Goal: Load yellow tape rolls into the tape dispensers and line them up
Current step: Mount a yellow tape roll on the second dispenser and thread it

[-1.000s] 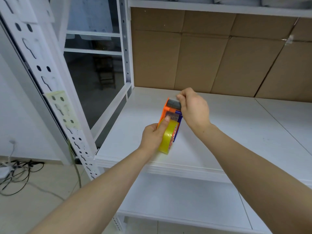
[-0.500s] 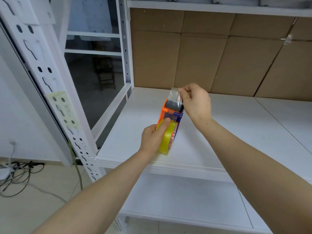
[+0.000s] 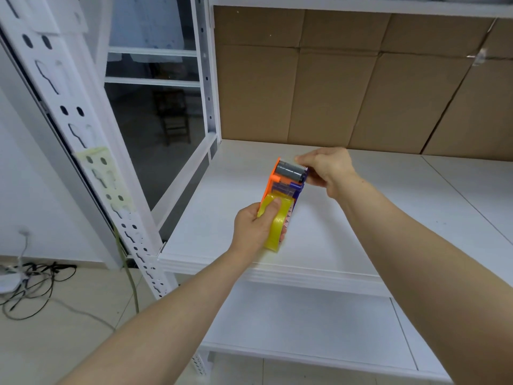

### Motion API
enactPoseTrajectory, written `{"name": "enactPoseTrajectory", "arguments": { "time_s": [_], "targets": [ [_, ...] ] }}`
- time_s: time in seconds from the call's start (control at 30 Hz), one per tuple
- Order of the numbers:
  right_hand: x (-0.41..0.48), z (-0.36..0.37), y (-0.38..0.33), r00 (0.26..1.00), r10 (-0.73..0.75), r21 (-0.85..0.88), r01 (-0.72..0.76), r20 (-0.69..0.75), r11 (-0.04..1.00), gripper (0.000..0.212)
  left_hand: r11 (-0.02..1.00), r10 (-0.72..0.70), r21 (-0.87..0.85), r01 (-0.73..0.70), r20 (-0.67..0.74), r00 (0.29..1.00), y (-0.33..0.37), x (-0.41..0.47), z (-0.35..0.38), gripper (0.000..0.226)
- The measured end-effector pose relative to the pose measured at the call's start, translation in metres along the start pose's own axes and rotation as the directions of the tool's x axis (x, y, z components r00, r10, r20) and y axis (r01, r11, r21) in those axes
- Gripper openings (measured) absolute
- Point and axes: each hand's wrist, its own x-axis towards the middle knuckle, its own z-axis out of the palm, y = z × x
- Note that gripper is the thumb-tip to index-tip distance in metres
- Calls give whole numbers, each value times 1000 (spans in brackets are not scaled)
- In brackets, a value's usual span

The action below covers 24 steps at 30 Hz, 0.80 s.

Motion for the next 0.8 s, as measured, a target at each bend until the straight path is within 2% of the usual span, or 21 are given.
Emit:
{"name": "enactPoseTrajectory", "arguments": {
  "time_s": [0.1,0.23,0.33,0.43,0.5,0.53,0.6,0.67,0.8],
  "targets": [
    [4,0,4,989,133,-4,-133,58,991,13,1000,4,4,-4,-5,1000,-1,1,-1,20],
    [4,-1,14,926,323,104,-347,197,932,11,1000,12,13,-11,-28,1000,-2,1,0,23],
    [4,1,22,910,339,209,-389,236,897,17,1000,11,25,-11,-26,1000,-3,0,-1,23],
    [2,-2,19,967,210,121,-229,147,966,22,1000,6,17,-6,-19,1000,-3,0,-1,25],
    [2,-4,11,1000,-2,100,0,26,995,19,1000,7,20,-6,-18,1000,-2,1,-1,24],
    [0,-3,6,993,-120,87,118,16,989,22,1000,8,25,-8,-18,1000,-2,2,-1,23],
    [-10,4,1,958,-265,-25,269,110,963,31,999,9,36,-8,-28,1000,-4,3,-2,23],
    [-16,11,5,934,-298,-191,335,198,923,33,999,8,40,-6,-38,999,-6,4,-2,24],
    [-13,13,7,917,-365,-260,397,161,881,32,998,7,59,-6,-30,1000,-3,4,2,24]
  ]
}}
